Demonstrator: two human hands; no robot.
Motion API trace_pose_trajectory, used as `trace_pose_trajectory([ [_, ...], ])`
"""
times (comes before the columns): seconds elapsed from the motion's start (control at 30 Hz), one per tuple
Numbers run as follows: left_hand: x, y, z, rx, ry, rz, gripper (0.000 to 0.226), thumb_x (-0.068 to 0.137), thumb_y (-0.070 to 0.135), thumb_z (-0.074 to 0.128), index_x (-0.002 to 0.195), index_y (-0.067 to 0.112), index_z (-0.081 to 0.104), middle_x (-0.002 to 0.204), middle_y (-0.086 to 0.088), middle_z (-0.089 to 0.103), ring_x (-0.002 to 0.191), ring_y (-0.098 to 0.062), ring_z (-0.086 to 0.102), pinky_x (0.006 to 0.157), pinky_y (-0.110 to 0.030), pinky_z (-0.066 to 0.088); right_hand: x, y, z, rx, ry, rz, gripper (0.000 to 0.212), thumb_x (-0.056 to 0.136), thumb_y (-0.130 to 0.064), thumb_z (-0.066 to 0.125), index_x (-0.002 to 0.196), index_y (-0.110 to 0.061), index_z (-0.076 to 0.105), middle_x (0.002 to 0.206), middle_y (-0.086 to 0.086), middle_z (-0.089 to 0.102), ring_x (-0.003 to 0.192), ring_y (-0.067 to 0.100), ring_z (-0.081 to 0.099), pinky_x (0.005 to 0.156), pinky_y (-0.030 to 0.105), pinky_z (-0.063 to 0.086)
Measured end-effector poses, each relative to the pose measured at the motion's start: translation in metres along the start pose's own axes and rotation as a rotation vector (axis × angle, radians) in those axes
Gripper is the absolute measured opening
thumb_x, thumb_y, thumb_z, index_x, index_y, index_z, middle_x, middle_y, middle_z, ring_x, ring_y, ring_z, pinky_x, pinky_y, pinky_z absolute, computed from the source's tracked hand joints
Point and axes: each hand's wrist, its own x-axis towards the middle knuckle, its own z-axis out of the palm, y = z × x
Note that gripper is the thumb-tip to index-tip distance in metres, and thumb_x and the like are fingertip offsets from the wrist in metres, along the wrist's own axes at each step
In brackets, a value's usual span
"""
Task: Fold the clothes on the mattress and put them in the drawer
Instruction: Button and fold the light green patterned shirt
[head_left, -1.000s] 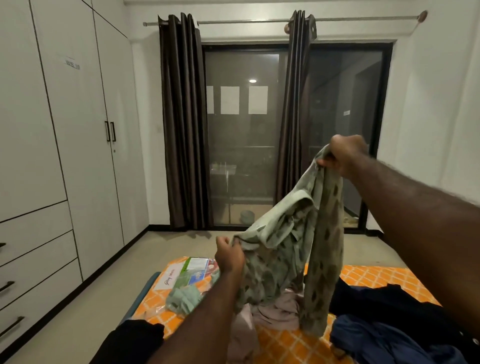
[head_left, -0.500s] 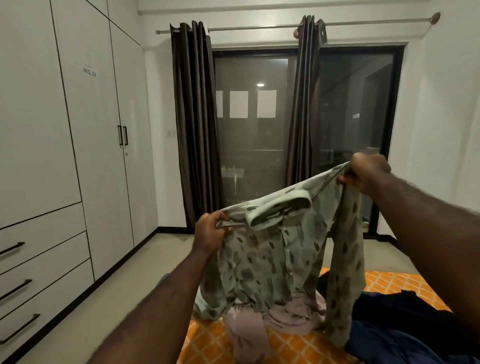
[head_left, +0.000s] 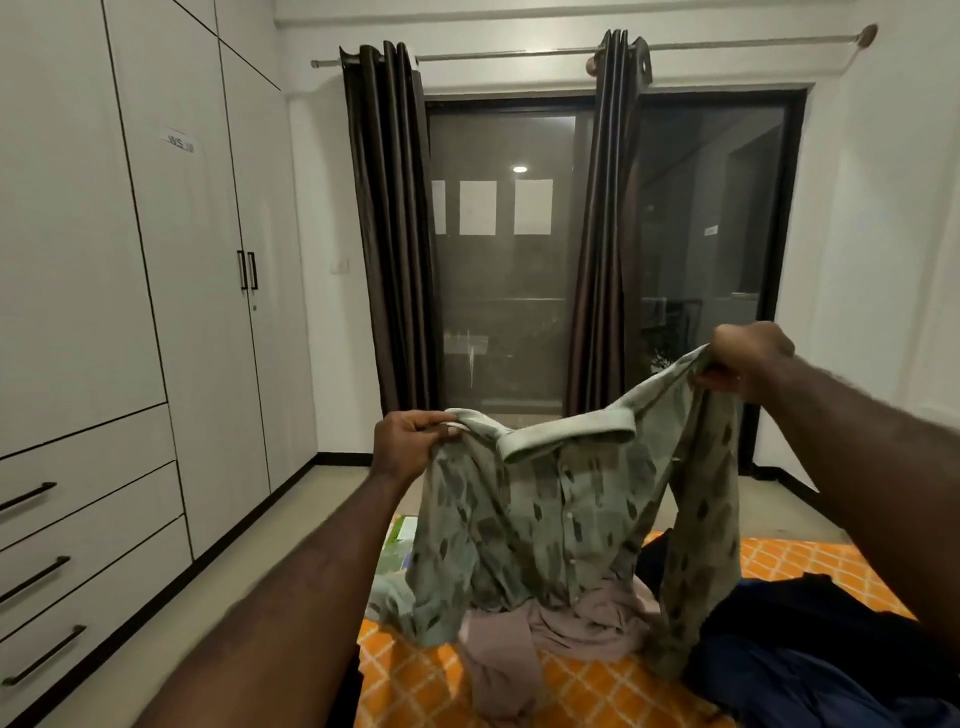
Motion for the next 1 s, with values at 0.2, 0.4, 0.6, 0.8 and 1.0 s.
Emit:
trace_pose_trajectory([
  [0.2, 0.024, 0.012, -0.023, 0.203, 0.068, 0.148, 0.024, 0.085, 0.02, 0.08, 0.109, 0.021, 0.077, 0.09, 0.009, 0.072, 0.083, -0.003, 0.066, 0.085, -0.028, 0.055, 0.001, 0.003, -0.013, -0.205, 0.079, -0.087, 0.017, 0.097, -0.02, 0.06, 0.091, -0.005, 0.062, 0.093, 0.016, 0.069, 0.073, 0.028, 0.069, 0.041, 0.028, 0.053],
  [0.4, 0.068, 0.018, -0.041, 0.789, -0.323, 0.407, 0.015, 0.088, 0.017, 0.076, 0.102, 0.01, 0.076, 0.091, 0.0, 0.057, 0.087, -0.024, 0.061, 0.073, -0.024, 0.038, 0.012, 0.004, -0.003, -0.158, 0.172, -0.118, 0.025, 0.097, -0.024, 0.054, 0.075, -0.011, 0.057, 0.076, 0.008, 0.063, 0.072, 0.027, 0.068, 0.071, 0.043, 0.064],
  [0.6, 0.097, 0.003, -0.042, 1.004, -0.189, 0.303, 0.012, 0.092, 0.023, 0.065, 0.1, 0.02, 0.074, 0.095, -0.005, 0.064, 0.092, -0.03, 0.064, 0.074, -0.032, 0.05, 0.046, 0.012, 0.021, -0.102, 0.05, -0.083, 0.024, 0.098, -0.025, 0.056, 0.088, -0.005, 0.064, 0.09, 0.016, 0.073, 0.075, 0.029, 0.073, 0.076, 0.046, 0.065],
  [0.8, 0.141, -0.006, -0.01, 0.954, 0.144, -0.062, 0.026, 0.097, 0.021, 0.043, 0.107, 0.023, 0.068, 0.106, -0.013, 0.066, 0.096, -0.038, 0.064, 0.073, -0.035, 0.045, 0.091, 0.023, 0.073, 0.309, -0.201, 0.099, 0.028, 0.106, -0.017, 0.036, 0.121, -0.007, 0.058, 0.105, 0.016, 0.07, 0.09, 0.029, 0.073, 0.065, 0.043, 0.065],
  [1.0, 0.203, -0.004, 0.01, 0.53, 0.189, -0.2, 0.019, 0.097, 0.018, 0.053, 0.1, 0.004, 0.066, 0.098, -0.012, 0.063, 0.094, -0.032, 0.06, 0.075, -0.032, 0.045, 0.153, 0.011, 0.11, 0.575, -0.131, 0.091, 0.04, 0.101, -0.014, 0.032, 0.133, -0.008, 0.056, 0.118, 0.018, 0.069, 0.095, 0.031, 0.074, 0.061, 0.046, 0.064],
])
